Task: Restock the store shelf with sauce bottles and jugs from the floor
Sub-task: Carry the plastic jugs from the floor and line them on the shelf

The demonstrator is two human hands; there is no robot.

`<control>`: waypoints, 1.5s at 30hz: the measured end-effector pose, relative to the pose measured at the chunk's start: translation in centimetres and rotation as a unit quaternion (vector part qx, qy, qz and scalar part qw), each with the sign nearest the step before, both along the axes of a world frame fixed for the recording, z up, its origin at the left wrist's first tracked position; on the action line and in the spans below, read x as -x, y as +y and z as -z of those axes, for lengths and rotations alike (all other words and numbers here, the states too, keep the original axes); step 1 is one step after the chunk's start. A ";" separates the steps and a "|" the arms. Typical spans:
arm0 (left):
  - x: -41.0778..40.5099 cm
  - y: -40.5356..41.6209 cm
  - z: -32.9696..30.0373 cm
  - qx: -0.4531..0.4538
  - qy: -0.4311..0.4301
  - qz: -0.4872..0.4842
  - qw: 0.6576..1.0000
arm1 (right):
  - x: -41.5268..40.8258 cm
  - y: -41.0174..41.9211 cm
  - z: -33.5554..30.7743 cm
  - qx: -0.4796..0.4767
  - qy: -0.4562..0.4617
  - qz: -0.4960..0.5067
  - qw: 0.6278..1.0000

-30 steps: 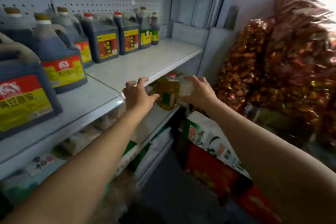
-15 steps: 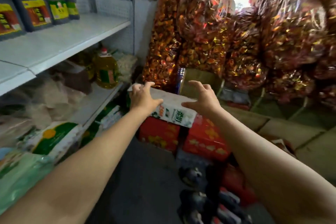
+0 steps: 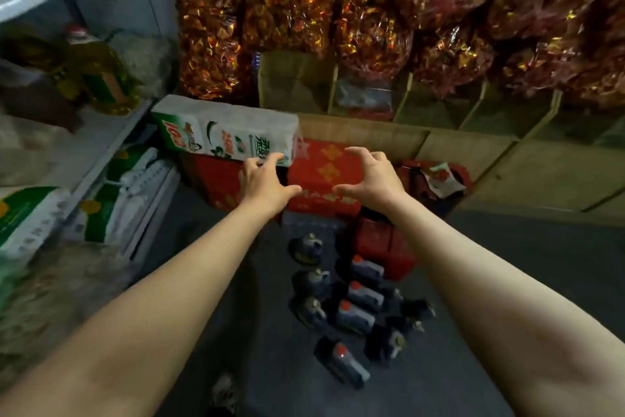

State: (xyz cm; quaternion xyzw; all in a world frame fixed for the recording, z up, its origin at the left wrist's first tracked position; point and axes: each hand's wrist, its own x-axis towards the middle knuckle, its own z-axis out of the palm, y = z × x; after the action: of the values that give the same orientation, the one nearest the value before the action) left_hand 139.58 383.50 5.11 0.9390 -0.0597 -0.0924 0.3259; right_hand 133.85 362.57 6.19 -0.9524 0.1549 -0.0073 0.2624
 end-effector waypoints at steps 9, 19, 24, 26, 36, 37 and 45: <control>-1.8 -1.0 5.1 -0.023 0.056 0.055 0.997 | 1.2 -1.7 5.1 -0.041 0.071 0.064 0.995; -5.6 -2.1 16.3 -0.047 0.143 0.127 0.980 | 0.6 -0.5 17.4 -0.102 0.152 0.143 0.973; -5.6 -2.4 24.3 -0.046 0.198 0.147 0.968 | 1.2 0.1 26.3 -0.141 0.192 0.166 0.957; -5.6 -2.4 28.2 -0.050 0.215 0.154 0.963 | 1.8 0.1 30.5 -0.162 0.203 0.189 0.947; -3.1 -2.7 50.0 -0.056 0.287 0.198 0.936 | 7.1 2.0 54.5 -0.261 0.248 0.304 0.882; -2.9 -2.8 52.2 -0.051 0.296 0.204 0.932 | 7.5 2.2 56.7 -0.267 0.253 0.313 0.876; -1.9 -5.4 68.5 -0.016 0.341 0.232 0.911 | 9.5 3.3 73.4 -0.370 0.214 0.376 0.822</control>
State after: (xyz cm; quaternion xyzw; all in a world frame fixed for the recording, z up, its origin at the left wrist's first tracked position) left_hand 141.46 378.13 -63.36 0.8151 -0.1591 -0.4813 0.2805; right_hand 124.34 365.84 -67.25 -0.6297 0.5439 0.1566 0.5321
